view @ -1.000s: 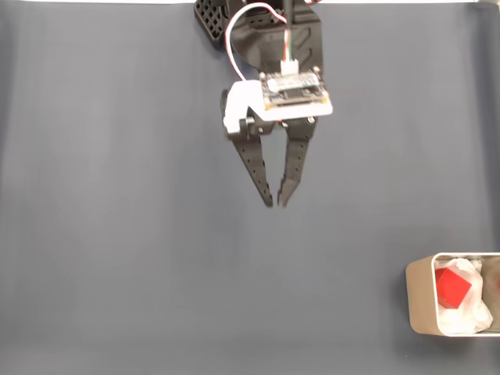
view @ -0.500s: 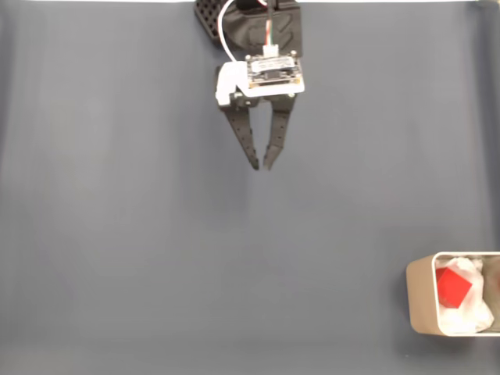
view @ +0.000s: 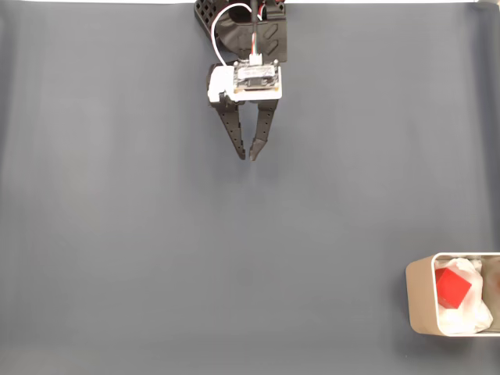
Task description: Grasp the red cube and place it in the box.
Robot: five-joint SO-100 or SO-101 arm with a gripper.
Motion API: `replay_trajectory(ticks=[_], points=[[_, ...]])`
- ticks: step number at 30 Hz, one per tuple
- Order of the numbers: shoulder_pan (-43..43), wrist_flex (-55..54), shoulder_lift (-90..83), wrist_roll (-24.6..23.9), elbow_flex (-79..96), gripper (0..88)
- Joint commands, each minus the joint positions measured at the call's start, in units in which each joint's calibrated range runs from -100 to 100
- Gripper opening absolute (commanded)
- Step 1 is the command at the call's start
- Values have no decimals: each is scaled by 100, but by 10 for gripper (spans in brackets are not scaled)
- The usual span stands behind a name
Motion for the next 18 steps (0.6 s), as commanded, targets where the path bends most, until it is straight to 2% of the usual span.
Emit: replay_trajectory(ticks=[1, 11, 18], points=[[104, 382, -358, 73, 181, 0], [41, 2931, -1007, 132, 190, 0], [-66, 3505, -1025, 274, 190, 0]])
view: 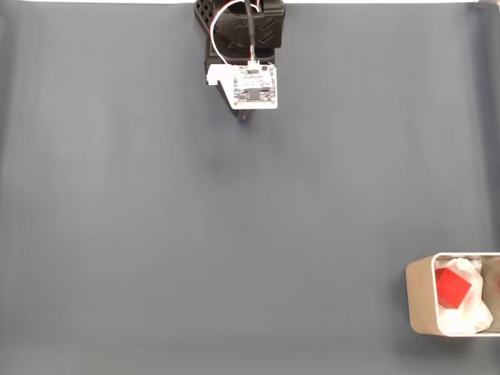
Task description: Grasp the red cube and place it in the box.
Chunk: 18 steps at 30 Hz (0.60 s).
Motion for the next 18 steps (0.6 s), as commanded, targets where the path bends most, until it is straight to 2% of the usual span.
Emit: replay_trajectory(ticks=[1, 6, 18], points=[[-95, 277, -61, 98, 81, 0], [-102, 506, -61, 181, 81, 3], [-74, 621, -61, -34, 81, 9]])
